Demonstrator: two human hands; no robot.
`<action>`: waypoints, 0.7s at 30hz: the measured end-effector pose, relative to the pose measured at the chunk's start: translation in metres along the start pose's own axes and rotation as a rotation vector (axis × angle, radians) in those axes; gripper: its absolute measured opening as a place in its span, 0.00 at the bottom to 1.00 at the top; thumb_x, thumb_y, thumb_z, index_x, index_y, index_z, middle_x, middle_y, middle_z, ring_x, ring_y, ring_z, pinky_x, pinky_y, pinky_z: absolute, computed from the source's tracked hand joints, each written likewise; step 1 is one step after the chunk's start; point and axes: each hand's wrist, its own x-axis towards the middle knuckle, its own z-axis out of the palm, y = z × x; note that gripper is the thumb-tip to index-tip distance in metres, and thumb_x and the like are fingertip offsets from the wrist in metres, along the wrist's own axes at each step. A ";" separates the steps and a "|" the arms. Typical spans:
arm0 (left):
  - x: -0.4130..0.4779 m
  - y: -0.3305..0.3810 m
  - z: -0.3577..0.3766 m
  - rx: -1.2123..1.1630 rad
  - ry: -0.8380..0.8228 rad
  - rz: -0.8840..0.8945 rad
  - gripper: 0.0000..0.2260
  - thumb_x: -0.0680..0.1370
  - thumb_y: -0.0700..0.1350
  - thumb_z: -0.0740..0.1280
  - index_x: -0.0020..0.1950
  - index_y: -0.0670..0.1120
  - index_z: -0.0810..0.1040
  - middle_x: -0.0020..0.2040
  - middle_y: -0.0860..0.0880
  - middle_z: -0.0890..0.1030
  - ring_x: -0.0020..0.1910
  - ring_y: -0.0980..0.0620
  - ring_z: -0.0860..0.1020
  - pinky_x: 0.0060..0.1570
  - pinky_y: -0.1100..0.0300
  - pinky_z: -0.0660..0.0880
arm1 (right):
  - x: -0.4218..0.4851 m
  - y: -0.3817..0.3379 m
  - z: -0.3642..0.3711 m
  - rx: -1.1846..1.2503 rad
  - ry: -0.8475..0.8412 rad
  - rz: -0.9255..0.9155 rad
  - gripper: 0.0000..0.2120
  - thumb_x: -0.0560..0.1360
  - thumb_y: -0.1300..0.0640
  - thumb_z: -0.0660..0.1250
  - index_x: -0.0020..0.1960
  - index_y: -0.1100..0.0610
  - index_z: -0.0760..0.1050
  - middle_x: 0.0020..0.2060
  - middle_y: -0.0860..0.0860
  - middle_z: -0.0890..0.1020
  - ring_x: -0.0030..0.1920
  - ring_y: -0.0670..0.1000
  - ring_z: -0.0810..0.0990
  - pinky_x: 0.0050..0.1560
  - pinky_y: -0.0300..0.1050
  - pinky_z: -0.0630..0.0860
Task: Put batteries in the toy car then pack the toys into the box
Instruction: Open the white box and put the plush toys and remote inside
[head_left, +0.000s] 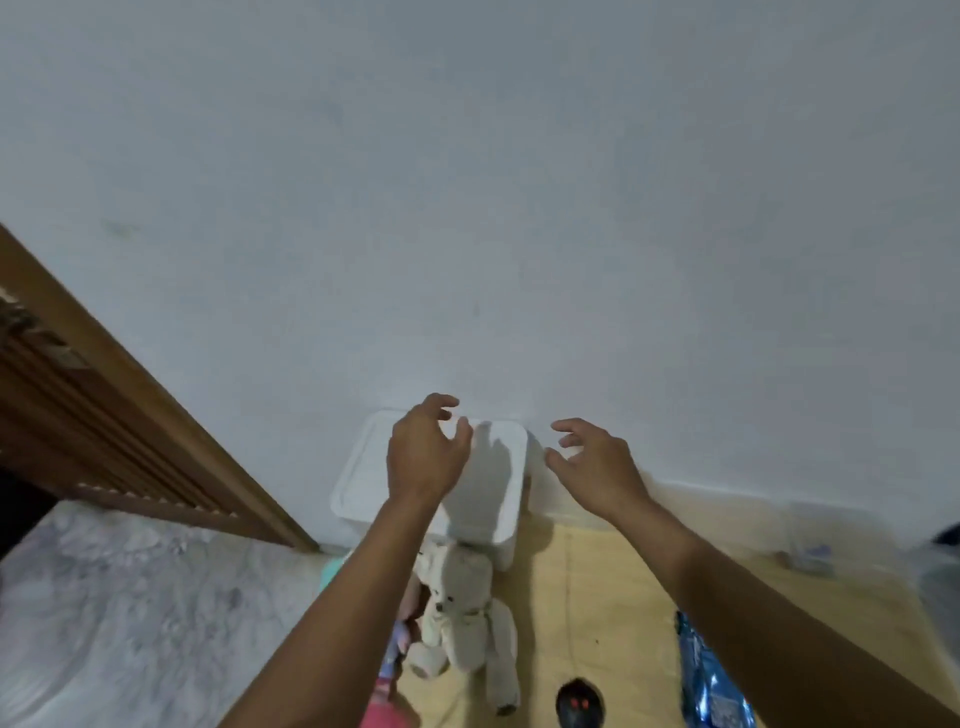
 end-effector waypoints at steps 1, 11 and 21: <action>0.009 -0.017 -0.009 0.059 -0.017 -0.053 0.14 0.78 0.52 0.70 0.63 0.52 0.80 0.56 0.49 0.84 0.55 0.46 0.82 0.57 0.52 0.78 | 0.004 -0.010 0.006 -0.002 -0.050 0.043 0.23 0.76 0.46 0.70 0.69 0.50 0.74 0.60 0.50 0.81 0.59 0.52 0.80 0.60 0.44 0.74; 0.030 -0.113 -0.048 0.273 -0.402 -0.449 0.30 0.81 0.58 0.67 0.76 0.40 0.68 0.73 0.41 0.73 0.71 0.40 0.72 0.66 0.51 0.71 | 0.011 -0.035 0.058 0.042 -0.130 0.364 0.20 0.73 0.48 0.69 0.57 0.61 0.77 0.54 0.57 0.83 0.54 0.59 0.81 0.45 0.44 0.74; 0.026 -0.116 -0.046 0.182 -0.319 -0.530 0.27 0.76 0.55 0.74 0.69 0.41 0.74 0.65 0.41 0.79 0.63 0.39 0.77 0.56 0.51 0.75 | 0.012 -0.031 0.066 0.306 -0.119 0.505 0.07 0.74 0.58 0.71 0.44 0.60 0.75 0.46 0.59 0.83 0.48 0.60 0.84 0.36 0.48 0.82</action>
